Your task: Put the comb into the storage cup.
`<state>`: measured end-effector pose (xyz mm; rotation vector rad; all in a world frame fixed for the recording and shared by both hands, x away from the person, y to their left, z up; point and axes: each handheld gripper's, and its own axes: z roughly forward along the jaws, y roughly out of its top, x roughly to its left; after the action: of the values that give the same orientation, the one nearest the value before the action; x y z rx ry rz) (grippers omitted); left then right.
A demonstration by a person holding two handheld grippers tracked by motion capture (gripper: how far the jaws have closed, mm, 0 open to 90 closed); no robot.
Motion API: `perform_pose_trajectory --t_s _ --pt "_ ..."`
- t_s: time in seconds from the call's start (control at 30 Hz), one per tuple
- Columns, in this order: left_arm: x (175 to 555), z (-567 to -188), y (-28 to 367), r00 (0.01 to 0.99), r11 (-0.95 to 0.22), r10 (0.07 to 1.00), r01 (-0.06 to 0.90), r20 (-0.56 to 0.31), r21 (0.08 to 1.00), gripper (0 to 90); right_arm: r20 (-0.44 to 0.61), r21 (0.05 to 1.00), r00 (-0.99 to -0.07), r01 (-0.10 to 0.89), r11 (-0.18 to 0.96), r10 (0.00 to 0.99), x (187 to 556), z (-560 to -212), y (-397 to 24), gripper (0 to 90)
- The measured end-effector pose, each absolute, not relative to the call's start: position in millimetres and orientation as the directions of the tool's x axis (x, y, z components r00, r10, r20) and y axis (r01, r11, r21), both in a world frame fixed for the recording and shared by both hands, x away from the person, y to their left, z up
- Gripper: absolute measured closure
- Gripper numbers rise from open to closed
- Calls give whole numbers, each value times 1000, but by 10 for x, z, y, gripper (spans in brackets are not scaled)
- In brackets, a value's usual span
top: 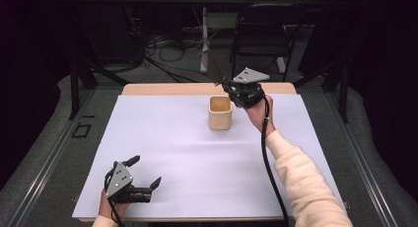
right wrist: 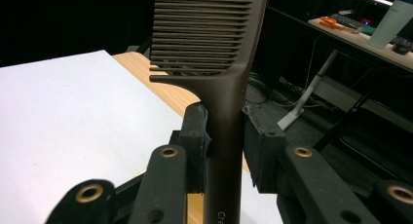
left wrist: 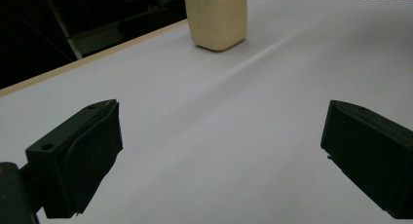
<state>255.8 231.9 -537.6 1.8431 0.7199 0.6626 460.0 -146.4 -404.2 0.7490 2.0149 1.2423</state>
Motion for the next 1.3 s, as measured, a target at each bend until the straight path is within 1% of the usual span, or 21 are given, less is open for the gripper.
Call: perform_pose_trajectory --t_s 1.03,1.3 --pt "2558 -5377 2322 668 -309 736 183 113 933 14 -251 922 -629 75 379 735 4706 -4127 -1262 720" --pt "2558 -5377 2321 667 -308 737 183 112 933 14 -248 922 -631 79 379 735 4734 -4161 -1225 721"
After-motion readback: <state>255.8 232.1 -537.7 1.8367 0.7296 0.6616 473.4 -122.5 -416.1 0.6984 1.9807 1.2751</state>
